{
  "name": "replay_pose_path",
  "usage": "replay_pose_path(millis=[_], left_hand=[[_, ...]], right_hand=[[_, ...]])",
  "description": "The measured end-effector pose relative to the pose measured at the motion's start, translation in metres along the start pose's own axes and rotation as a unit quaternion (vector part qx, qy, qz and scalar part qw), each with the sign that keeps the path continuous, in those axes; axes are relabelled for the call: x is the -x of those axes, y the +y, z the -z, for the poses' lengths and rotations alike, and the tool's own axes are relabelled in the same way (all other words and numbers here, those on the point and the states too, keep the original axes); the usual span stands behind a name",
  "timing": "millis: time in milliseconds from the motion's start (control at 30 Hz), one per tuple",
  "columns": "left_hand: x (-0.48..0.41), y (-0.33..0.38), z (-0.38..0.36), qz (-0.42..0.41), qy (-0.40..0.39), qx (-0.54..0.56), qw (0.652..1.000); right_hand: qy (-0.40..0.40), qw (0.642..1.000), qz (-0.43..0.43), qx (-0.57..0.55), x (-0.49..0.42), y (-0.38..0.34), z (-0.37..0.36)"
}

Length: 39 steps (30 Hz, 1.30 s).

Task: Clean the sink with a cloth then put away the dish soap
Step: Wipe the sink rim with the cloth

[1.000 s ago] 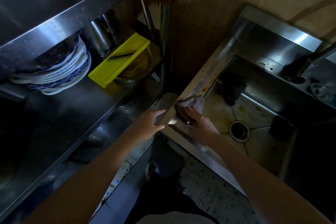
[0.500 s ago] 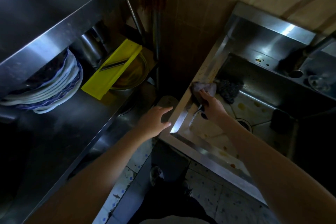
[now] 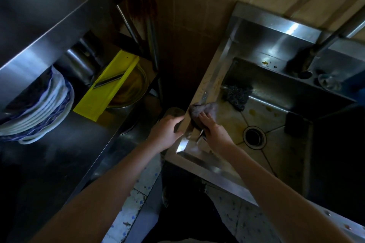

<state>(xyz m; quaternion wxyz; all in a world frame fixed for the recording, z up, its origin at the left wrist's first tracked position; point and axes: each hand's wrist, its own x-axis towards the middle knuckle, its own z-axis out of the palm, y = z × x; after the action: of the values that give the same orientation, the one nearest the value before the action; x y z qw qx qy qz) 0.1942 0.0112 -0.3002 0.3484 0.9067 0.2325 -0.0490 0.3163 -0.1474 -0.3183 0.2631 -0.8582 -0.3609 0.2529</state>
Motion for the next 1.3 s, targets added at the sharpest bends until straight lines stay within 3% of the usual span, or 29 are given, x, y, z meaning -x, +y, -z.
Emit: replay_pose_path(millis=[533, 667, 833, 1300], left_hand=[[-0.024, 0.007, -0.006, 0.039, 0.003, 0.01, 0.999], [-0.035, 0.01, -0.006, 0.033, 0.017, 0.013, 0.999], [-0.043, 0.016, -0.004, 0.022, 0.023, 0.006, 0.999], [-0.038, 0.023, 0.001, 0.022, 0.035, 0.039, 0.998]], right_hand=[[-0.006, 0.997, -0.012, 0.073, -0.089, 0.031, 0.052], [0.007, 0.998, -0.008, 0.056, -0.109, 0.033, 0.065], [0.008, 0.997, -0.076, -0.002, -0.117, 0.028, 0.073], [-0.029, 0.998, 0.054, -0.003, -0.052, 0.026, 0.026]])
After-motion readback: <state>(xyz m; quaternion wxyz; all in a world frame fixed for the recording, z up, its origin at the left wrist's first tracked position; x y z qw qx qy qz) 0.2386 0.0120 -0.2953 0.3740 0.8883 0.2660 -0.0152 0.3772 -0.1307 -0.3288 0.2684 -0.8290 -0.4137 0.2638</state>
